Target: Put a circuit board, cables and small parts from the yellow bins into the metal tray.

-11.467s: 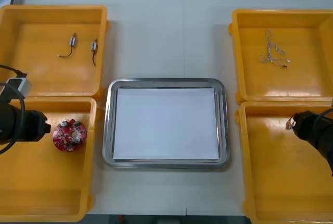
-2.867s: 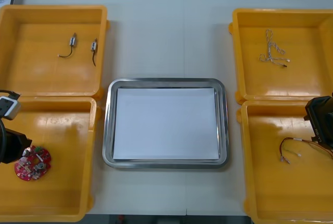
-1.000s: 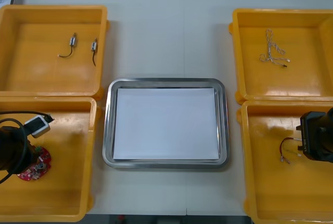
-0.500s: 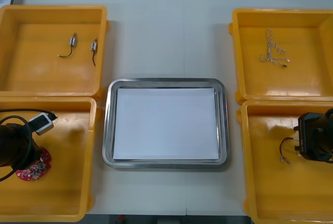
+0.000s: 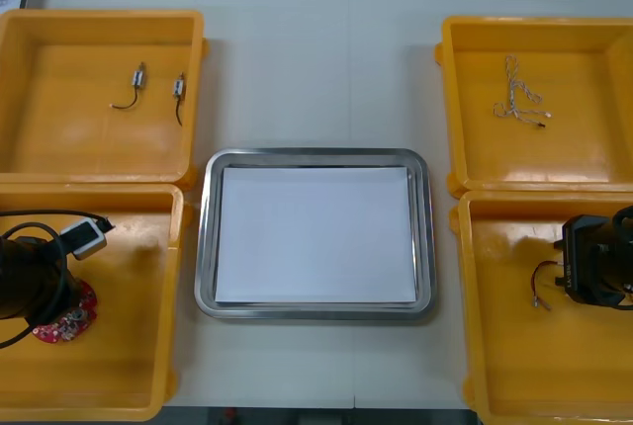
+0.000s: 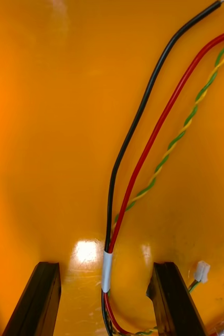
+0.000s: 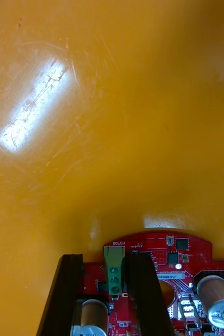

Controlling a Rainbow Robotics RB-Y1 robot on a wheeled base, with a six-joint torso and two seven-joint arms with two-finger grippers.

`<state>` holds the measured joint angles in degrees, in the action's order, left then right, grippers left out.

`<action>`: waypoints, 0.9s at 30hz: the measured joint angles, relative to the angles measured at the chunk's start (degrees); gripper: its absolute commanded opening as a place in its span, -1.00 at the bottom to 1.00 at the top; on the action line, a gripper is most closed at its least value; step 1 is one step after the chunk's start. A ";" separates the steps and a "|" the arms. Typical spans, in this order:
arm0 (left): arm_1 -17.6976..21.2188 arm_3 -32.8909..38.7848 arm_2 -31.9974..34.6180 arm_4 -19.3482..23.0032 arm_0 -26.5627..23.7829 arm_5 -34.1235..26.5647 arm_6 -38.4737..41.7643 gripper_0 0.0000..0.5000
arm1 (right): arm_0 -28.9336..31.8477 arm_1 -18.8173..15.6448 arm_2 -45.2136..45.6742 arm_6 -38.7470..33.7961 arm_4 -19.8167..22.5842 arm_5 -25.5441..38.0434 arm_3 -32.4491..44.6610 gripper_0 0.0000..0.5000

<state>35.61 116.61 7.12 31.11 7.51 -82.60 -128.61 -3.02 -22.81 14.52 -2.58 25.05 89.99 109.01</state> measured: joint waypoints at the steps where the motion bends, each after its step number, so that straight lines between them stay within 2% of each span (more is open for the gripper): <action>1: 0.00 -0.03 0.00 -0.04 0.00 0.00 0.00 -0.44 | 0.00 0.05 -0.01 0.00 0.00 0.00 0.00 1.00; 3: 0.00 -0.07 0.00 -0.11 0.00 0.00 0.00 -0.98 | 0.00 0.07 -0.07 0.00 0.00 0.00 0.00 1.00; 14: 0.00 -0.08 0.00 -0.29 -0.02 0.02 0.00 -1.00 | 0.04 0.08 -0.61 0.02 0.11 -0.21 0.00 1.00; 17: 0.00 -0.08 0.03 -0.29 -0.12 0.02 0.00 -1.00 | 0.08 0.08 -0.67 0.02 0.32 -0.29 0.00 0.48; 19: 0.00 -0.09 0.11 -0.28 -0.26 0.02 0.00 -1.00 | 0.15 0.08 -0.68 0.03 0.52 -0.29 0.00 -0.13; 20: 0.00 -0.09 0.17 -0.26 -0.30 0.02 0.00 -1.00 | 0.18 0.08 -0.69 0.03 0.55 -0.29 0.00 -0.51; 21: 0.00 -0.09 0.31 -0.20 -0.34 0.02 0.00 -1.00 | 0.21 0.08 -0.70 0.03 0.56 -0.29 0.00 -0.67; 22: 0.00 -0.08 0.54 -0.10 -0.37 -0.03 0.00 -1.00 | 0.23 0.08 -0.70 0.03 0.56 -0.29 0.00 -0.95; 23: 0.00 -0.06 0.82 -0.03 -0.41 -0.14 0.00 -1.00 | 0.25 0.08 -0.71 0.03 0.56 -0.29 0.00 -1.00; 27: 0.00 0.86 2.64 0.44 -0.82 -3.51 0.00 -1.00 | 0.27 0.08 -0.71 0.04 0.56 -0.32 0.01 -1.00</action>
<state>35.61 117.47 9.76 31.56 6.69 -86.11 -128.61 -2.75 -22.73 13.81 -2.55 25.61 89.67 109.02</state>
